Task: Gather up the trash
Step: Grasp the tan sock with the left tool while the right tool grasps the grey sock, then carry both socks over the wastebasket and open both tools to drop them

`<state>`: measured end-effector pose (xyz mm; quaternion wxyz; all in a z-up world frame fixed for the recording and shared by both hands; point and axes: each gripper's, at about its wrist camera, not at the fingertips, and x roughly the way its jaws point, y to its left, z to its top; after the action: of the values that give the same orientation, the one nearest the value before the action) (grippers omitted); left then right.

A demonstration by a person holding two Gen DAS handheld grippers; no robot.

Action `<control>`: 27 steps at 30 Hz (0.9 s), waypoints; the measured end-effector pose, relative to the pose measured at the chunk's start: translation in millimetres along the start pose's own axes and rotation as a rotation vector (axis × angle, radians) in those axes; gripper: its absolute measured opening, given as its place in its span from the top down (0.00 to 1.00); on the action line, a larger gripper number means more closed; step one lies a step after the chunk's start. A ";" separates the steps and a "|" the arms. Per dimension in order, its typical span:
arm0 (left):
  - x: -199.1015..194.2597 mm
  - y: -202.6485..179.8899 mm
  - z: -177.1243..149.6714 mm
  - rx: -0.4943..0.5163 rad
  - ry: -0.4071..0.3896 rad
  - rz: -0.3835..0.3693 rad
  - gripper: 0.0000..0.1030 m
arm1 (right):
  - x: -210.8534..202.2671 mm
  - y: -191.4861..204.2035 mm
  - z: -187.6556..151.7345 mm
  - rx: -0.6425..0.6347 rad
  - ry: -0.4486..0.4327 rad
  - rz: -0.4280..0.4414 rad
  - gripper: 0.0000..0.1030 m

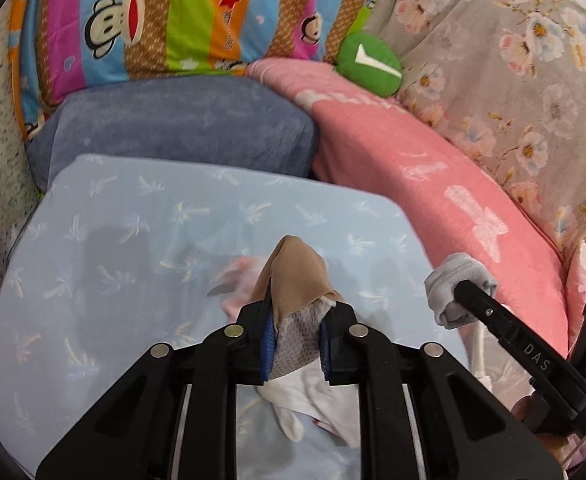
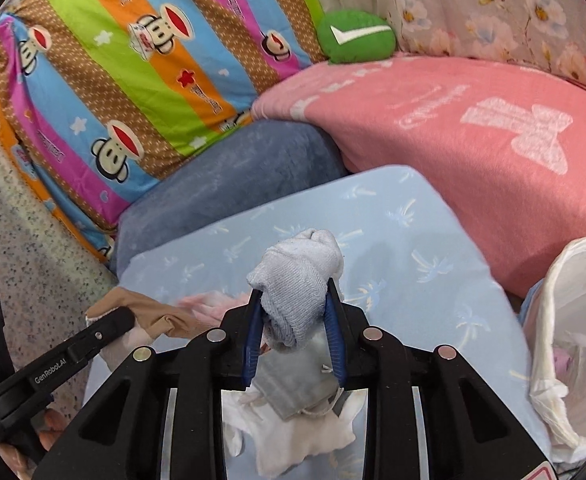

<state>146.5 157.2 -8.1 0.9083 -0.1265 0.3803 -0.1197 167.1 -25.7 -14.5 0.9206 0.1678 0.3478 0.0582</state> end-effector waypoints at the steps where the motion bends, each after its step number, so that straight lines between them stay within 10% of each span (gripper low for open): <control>1: -6.2 -6.2 2.0 0.008 -0.013 -0.007 0.84 | -8.2 -0.9 0.6 -0.001 -0.011 0.004 0.74; 27: -68.1 -169.8 -12.5 0.257 -0.111 -0.244 0.83 | -194.1 -100.0 5.3 0.088 -0.260 -0.059 0.74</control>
<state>70.5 17.3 82.9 0.9153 -0.0612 0.2932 -0.2692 23.8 -164.2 74.8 0.9509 0.2040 0.2326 -0.0065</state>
